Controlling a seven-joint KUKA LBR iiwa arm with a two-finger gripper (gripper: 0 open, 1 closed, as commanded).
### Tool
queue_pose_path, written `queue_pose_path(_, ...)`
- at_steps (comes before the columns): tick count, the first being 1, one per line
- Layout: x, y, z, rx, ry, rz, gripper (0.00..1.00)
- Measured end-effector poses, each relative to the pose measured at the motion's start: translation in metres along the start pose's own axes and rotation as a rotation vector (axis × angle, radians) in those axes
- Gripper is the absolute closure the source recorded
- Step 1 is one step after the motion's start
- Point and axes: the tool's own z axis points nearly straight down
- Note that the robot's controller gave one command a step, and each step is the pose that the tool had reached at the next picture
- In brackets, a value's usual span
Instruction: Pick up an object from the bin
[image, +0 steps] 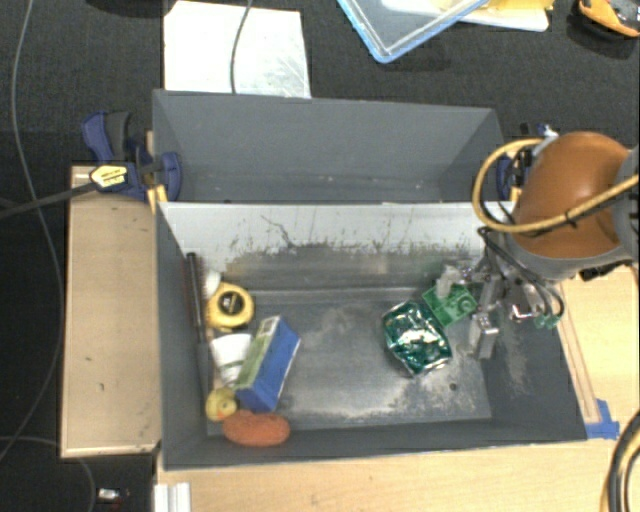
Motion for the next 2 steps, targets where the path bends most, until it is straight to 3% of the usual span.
queue_pose_path(1,-0.007,0.005,-0.001,0.001,-0.003,-0.038,0.00)
queue_pose_path(2,-0.033,0.040,0.060,0.001,-0.008,-0.406,0.00)
